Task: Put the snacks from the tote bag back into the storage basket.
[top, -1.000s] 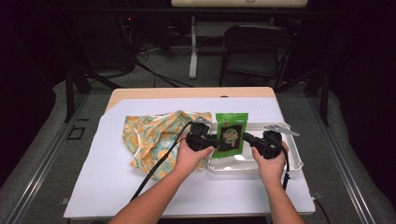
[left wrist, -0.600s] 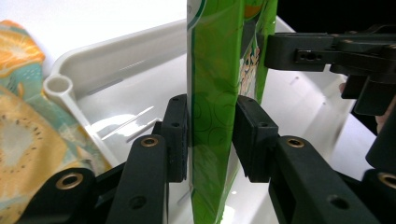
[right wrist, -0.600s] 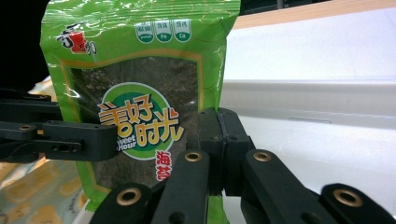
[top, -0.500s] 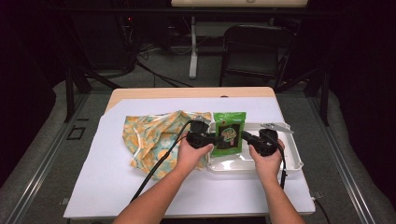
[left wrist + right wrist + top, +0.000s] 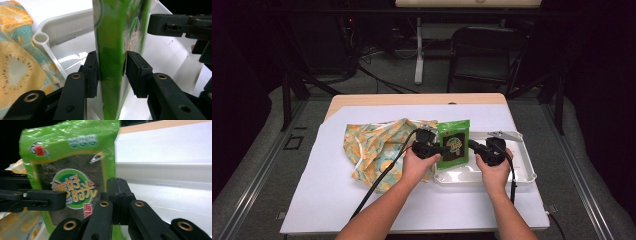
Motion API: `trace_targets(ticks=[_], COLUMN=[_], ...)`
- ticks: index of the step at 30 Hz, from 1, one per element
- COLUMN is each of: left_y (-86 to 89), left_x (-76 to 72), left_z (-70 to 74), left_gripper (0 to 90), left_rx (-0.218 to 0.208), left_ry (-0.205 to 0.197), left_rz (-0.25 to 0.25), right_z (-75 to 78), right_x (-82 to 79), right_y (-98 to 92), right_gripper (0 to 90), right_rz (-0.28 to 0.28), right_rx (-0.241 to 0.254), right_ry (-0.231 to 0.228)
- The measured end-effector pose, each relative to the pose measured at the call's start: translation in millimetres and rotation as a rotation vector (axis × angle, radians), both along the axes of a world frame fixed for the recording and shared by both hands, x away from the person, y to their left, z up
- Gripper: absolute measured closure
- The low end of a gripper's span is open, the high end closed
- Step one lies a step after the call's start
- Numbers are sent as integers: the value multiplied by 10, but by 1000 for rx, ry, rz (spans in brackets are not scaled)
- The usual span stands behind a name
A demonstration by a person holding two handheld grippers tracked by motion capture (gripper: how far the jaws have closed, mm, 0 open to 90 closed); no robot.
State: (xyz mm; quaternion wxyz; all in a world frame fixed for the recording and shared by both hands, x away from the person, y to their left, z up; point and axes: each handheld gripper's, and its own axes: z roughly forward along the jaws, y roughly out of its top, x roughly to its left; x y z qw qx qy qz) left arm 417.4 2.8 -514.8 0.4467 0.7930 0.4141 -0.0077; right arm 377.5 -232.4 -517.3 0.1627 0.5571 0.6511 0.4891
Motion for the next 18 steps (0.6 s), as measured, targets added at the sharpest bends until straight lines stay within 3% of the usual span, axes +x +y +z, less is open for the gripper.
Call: trace_targets(ticks=[3, 5, 9, 14, 18], left_y=[-6, -1, 8, 25, 35], left_x=[-15, -21, -21, -20, -13], left_z=[5, 20, 23, 26, 28], left_gripper=[682, 715, 723, 727, 726], left_rx=[-4, 2, 13, 20, 22], left_ry=[-17, -27, -50, -54, -57], left_rz=[-9, -13, -16, -35, -42], right_z=[7, 1, -7, -57, -97], right_x=[-6, 2, 20, 79, 116], right_y=[47, 49, -5, -55, -20], right_gripper=[900, 900, 890, 709, 635], right_rz=[-1, 15, -6, 23, 52], right_rx=[6, -6, -3, 28, -10], right_ry=[-22, -8, 2, 25, 32])
